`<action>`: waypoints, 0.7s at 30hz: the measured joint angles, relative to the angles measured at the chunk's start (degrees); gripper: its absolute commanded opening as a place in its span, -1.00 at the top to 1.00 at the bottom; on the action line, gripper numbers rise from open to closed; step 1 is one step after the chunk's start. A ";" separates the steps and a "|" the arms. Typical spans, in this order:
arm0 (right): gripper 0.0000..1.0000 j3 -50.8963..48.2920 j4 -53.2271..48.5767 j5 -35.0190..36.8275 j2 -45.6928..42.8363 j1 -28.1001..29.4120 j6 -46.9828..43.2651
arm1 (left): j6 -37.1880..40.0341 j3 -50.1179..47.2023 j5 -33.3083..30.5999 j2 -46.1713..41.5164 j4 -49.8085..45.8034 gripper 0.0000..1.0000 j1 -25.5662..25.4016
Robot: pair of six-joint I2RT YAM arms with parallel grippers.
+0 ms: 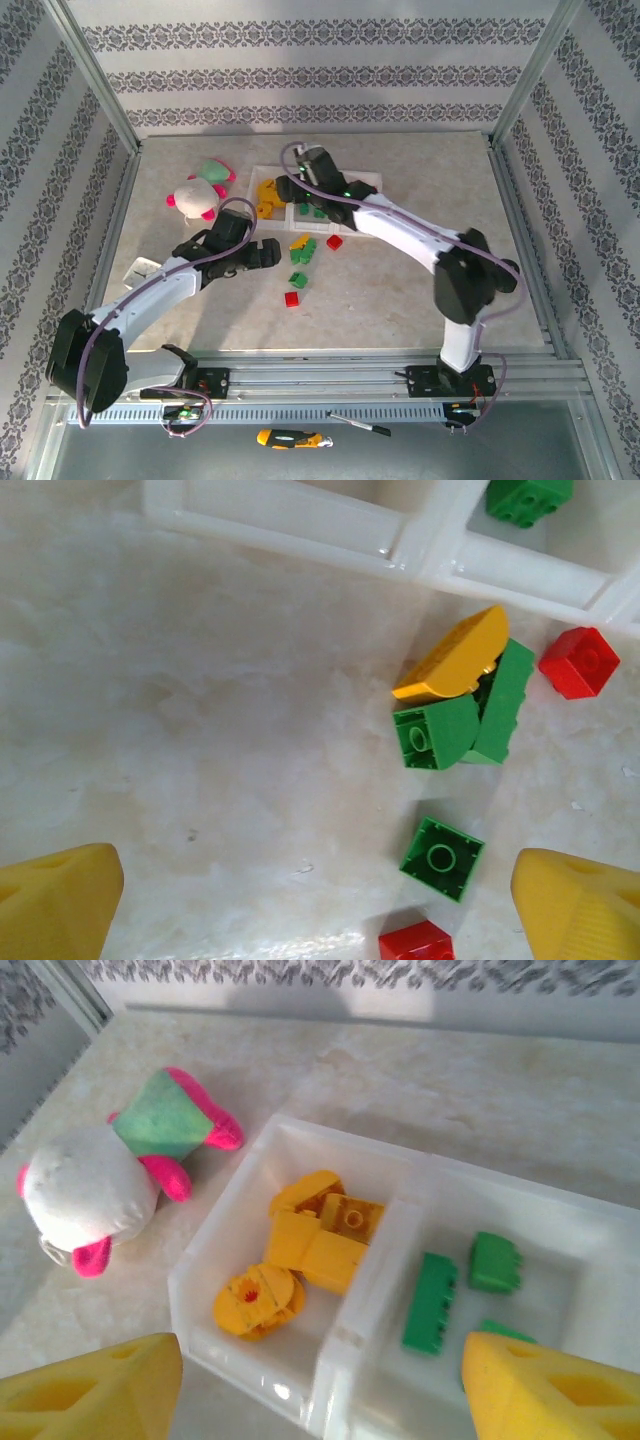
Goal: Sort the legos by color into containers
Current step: Place the lego in the container, then pick up the lego from the middle-left of the table.
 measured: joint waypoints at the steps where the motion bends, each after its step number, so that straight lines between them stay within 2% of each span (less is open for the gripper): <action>1: -0.49 -4.50 1.27 0.39 -4.07 -0.20 0.79 | 0.00 0.92 -0.02 1.20 0.00 -0.99 -0.79; 7: -0.48 -26.34 3.74 3.08 -23.21 -0.35 5.42 | 0.28 6.29 0.22 8.63 -0.04 -1.00 -4.94; 11: -0.48 -37.27 1.92 4.48 -33.46 -0.37 8.37 | 1.22 10.14 0.22 13.97 -1.49 -1.00 -7.37; 16: -0.46 -43.04 -2.56 4.13 -42.99 -0.39 9.70 | 3.02 15.30 1.33 20.79 -4.90 -0.94 -10.82; 21: -0.44 -45.42 -7.45 -1.64 -49.81 -0.39 6.95 | 4.02 19.39 3.23 25.97 -9.03 -0.79 -12.20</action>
